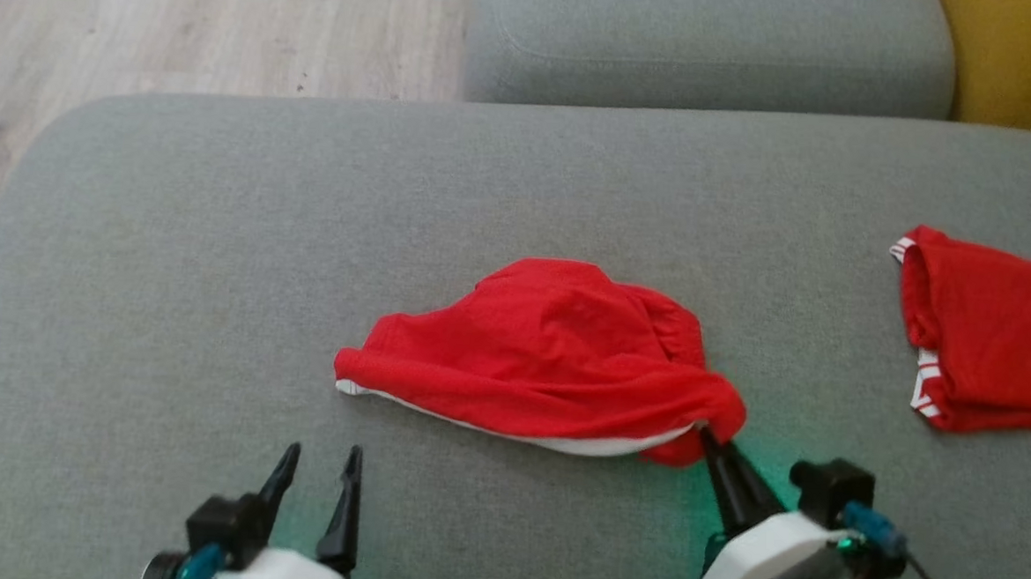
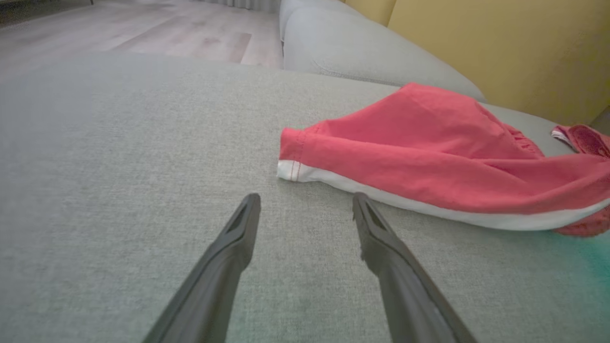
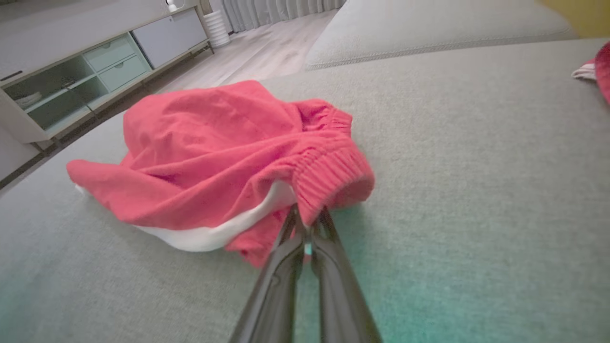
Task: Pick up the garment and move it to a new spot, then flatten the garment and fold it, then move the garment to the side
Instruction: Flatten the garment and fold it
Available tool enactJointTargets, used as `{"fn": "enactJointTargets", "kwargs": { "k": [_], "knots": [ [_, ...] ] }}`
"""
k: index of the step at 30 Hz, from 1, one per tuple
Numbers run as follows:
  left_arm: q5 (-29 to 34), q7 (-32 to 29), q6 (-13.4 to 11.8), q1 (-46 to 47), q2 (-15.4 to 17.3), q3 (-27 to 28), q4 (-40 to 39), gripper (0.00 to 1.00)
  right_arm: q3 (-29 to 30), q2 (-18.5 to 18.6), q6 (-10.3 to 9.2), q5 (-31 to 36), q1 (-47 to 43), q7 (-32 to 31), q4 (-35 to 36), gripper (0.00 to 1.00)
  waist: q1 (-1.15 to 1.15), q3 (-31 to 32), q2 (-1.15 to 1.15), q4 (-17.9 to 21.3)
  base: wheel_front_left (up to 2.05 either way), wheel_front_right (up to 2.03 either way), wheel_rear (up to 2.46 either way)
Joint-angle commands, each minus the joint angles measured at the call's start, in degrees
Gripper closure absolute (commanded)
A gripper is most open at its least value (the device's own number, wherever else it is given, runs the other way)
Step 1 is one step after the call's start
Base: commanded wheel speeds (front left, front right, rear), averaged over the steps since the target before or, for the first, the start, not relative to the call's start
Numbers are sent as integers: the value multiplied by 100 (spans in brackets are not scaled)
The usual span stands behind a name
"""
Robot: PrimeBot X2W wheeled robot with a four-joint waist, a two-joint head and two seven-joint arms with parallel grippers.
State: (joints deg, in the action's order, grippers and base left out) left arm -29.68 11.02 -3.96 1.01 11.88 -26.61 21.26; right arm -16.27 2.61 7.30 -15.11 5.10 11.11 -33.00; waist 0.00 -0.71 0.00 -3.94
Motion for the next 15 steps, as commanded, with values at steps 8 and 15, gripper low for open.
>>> {"fn": "enactJointTargets", "kwargs": {
  "k": [8,15],
  "knots": [
    [61,-125,252,1210,-131,28,1152,0,49,27,19,222,567,-68,348,100,0,-323,0,211,0,0,0],
    [168,97,383,1884,-253,-38,2112,0,-67,27,19,196,727,-103,461,100,0,-550,0,352,0,0,0]
  ]
}}
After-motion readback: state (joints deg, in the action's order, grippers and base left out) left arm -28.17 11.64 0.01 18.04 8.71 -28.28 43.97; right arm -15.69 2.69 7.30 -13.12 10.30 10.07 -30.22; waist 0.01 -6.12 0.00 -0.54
